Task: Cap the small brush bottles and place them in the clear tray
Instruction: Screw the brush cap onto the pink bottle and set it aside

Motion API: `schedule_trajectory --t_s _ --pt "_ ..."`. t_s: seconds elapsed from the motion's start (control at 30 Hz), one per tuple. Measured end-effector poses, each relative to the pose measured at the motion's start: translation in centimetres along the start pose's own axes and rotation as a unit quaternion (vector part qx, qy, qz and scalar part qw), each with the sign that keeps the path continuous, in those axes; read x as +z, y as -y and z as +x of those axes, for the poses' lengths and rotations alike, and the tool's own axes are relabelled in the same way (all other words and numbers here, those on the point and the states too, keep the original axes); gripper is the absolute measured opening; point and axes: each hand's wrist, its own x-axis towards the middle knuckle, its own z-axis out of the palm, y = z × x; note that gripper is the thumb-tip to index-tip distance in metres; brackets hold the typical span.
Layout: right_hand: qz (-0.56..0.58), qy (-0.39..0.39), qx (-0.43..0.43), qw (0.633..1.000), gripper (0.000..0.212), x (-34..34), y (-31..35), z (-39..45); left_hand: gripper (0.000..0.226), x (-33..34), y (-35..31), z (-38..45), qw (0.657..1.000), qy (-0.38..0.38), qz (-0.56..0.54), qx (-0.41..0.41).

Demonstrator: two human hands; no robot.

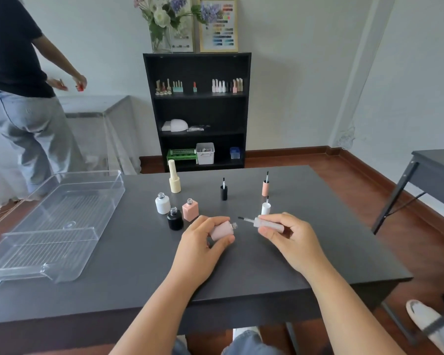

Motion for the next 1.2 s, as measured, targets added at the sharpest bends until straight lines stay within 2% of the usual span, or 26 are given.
schedule_trajectory --t_s 0.27,0.67,0.87,1.1,1.2 --pt "-0.062 0.000 -0.039 0.997 0.033 0.2 -0.3 0.0 0.034 -0.1 0.1 -0.1 1.000 -0.019 0.013 0.005" --pt "-0.065 0.009 -0.059 0.996 0.027 0.3 0.3 -0.4 0.033 -0.1 -0.3 -0.2 0.999 0.006 0.029 0.026" --pt "-0.143 0.063 -0.139 0.978 0.033 0.9 0.4 -0.7 0.034 -0.2 -0.5 -0.3 0.998 0.015 0.055 0.041" --pt "-0.269 0.008 -0.292 0.918 0.029 1.2 0.1 -0.8 0.037 0.1 -0.6 -0.3 0.996 0.046 0.049 0.049" --pt "-0.257 0.023 -0.273 0.927 0.027 1.1 0.2 -0.8 0.038 0.1 -0.5 -0.4 0.996 0.063 0.031 0.048"
